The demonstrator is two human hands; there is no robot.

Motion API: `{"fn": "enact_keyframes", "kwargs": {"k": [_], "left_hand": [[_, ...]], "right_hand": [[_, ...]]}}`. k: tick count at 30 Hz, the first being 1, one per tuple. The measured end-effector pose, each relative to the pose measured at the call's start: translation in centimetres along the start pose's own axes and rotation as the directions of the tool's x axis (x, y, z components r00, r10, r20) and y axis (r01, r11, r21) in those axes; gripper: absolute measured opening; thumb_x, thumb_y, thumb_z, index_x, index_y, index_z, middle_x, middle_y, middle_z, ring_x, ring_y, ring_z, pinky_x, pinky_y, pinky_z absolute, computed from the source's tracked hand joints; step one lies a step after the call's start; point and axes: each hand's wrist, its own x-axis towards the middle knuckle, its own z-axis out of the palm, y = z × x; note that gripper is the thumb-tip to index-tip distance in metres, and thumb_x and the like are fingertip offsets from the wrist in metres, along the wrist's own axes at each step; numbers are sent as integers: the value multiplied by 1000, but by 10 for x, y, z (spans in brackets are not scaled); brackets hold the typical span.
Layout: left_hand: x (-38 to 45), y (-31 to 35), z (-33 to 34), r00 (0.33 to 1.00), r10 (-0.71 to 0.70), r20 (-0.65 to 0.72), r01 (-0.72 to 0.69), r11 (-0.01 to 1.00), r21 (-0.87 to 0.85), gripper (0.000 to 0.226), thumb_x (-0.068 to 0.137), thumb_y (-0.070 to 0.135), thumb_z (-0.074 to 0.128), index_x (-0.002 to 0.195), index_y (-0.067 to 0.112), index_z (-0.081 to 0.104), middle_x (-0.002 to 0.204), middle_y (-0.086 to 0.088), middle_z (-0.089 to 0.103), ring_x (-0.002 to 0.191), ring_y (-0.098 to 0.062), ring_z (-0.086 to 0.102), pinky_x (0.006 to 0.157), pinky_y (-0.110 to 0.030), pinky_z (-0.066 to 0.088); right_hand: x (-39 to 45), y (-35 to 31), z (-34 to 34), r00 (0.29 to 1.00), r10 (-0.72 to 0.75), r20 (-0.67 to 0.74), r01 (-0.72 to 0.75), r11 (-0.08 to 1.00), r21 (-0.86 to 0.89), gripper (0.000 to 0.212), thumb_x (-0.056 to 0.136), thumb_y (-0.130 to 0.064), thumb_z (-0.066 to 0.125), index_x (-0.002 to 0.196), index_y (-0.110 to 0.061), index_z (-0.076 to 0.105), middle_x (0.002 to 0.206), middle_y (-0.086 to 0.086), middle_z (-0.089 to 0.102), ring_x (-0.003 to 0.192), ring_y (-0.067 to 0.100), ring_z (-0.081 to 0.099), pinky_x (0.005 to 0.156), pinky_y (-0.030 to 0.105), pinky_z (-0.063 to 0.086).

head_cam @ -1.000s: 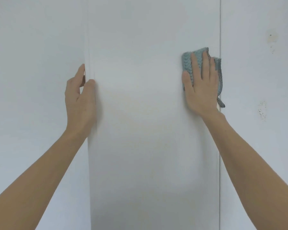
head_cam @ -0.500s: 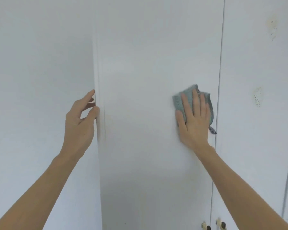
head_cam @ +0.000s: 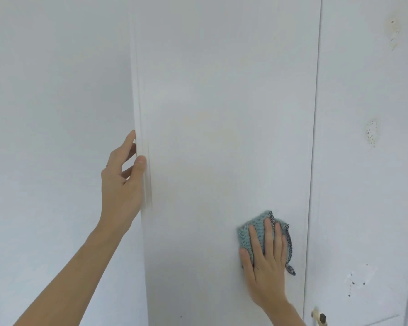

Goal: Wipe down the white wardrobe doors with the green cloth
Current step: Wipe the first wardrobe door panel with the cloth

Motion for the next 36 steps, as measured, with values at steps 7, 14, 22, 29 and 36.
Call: {"fn": "enact_keyframes", "kwargs": {"k": [7,14,22,29,36], "left_hand": [[0,-3,5,1000,8,-25,-8,1000,-2,49,110,12,52,150,39,49,143,10,57,132,6,52,100,-14,46],[-2,-9,10,999,31,-34,-31,999,-26,47,111,15,51,149,43,46,152,7,53,137,6,49,103,-9,42],[-27,-23,-5,997,16,79,-16,1000,9,50,111,9,49,158,22,43,154,6,52,140,3,48,110,-16,44],[-59,-40,-15,995,-93,48,95,994,-51,40,109,15,56,149,16,56,144,1,63,136,-11,57,106,-22,50],[-79,-53,-26,968,-238,75,247,959,-138,38,105,17,63,141,31,63,138,6,69,136,-14,58,118,-40,44]], "right_hand": [[182,-29,-37,970,-163,-179,154,986,-63,53,109,-46,30,160,-30,30,169,10,20,157,33,13,126,52,15],[220,-104,-27,967,-68,-246,56,997,-54,55,110,-45,32,162,-28,27,171,5,15,158,29,8,126,51,10],[9,-100,29,884,-464,59,466,884,-32,47,105,-48,47,152,-41,44,167,-8,27,156,21,21,121,49,28],[218,-149,-15,896,-388,-214,371,921,-116,49,109,-48,36,155,-33,42,165,3,34,154,30,27,125,50,18],[20,-143,35,906,-421,-38,422,906,38,50,106,-41,50,155,-34,42,166,1,29,156,27,20,124,51,21]]}}
